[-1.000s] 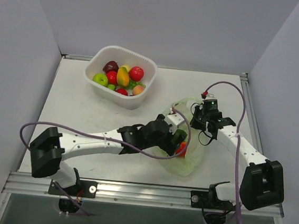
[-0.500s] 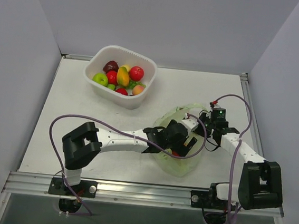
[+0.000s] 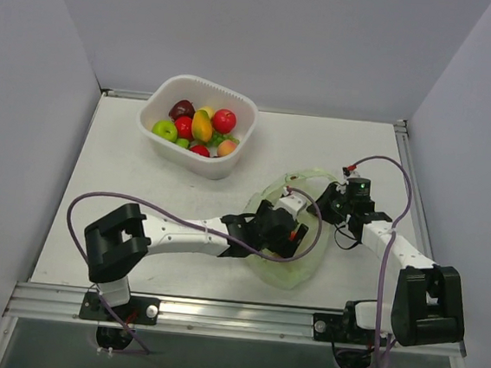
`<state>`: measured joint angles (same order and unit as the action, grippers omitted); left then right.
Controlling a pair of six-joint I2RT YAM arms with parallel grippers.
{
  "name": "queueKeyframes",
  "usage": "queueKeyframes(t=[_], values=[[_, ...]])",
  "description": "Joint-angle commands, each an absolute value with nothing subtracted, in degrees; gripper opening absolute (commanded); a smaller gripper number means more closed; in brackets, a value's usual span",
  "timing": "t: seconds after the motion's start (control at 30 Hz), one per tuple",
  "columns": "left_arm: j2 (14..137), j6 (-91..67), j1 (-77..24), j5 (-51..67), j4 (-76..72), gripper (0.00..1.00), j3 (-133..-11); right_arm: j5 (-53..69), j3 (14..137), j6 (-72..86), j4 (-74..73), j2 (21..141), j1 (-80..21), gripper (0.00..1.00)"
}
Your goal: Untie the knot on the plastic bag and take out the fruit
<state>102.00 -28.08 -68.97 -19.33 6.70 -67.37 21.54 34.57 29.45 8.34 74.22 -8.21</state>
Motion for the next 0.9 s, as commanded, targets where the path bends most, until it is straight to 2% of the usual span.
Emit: queueKeyframes(t=[0.0, 0.5, 0.87], values=[[95.0, -29.2, -68.8, -23.5, 3.7, 0.97, -67.3, 22.9, 34.1, 30.1, 10.5, 72.4, -8.0, 0.11], [100.0, -35.5, -66.9, -23.3, 6.4, 0.89, -68.6, 23.3, 33.8, 30.1, 10.7, 72.8, -8.0, 0.12], [107.1, -35.1, -67.6, -17.1, 7.3, 0.92, -73.2, 23.6, 33.7, 30.0, 10.9, 72.9, -8.0, 0.12]])
